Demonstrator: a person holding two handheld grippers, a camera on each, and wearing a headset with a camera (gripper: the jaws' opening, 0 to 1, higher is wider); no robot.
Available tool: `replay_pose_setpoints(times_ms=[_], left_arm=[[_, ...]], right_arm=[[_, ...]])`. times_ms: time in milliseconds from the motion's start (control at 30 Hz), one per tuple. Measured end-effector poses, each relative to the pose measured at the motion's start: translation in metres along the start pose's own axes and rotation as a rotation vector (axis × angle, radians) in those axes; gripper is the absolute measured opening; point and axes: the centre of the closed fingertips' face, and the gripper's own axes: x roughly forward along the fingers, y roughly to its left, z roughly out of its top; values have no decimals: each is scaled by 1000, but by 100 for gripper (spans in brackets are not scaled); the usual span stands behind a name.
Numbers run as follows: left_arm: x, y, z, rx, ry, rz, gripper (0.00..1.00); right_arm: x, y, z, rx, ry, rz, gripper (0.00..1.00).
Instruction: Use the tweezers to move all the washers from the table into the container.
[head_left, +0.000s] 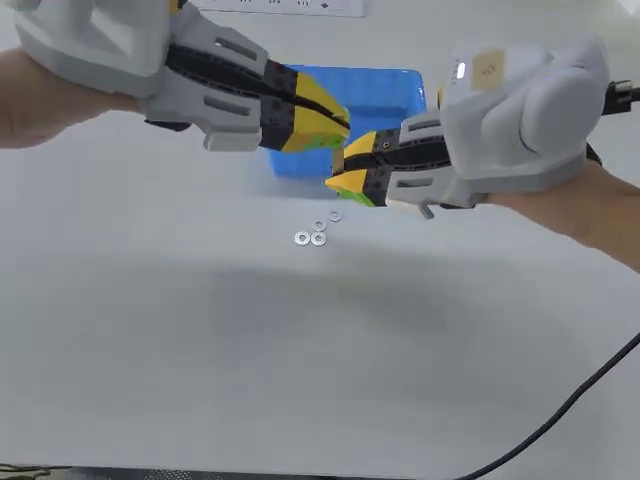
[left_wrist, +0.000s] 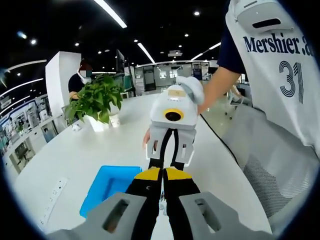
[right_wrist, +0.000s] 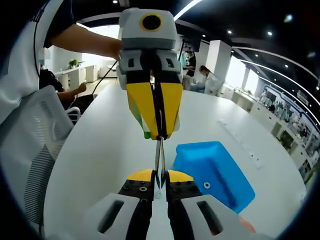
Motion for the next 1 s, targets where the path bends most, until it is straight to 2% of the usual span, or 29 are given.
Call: replay_pose_setpoints(times_ms=[133, 300, 533, 1000], left_arm=[[3, -3, -13, -29, 14, -5, 5], [5, -2, -19, -40, 19, -1, 5], [7, 0, -25, -44, 30, -5, 5], [8, 0, -28, -36, 40, -10, 5]], right_arm=[[6, 6, -8, 16, 14, 10, 9], [10, 7, -12, 27, 21, 11, 9], [12, 8, -17, 36, 29, 10, 9], [12, 7, -20, 48, 30, 9, 10]])
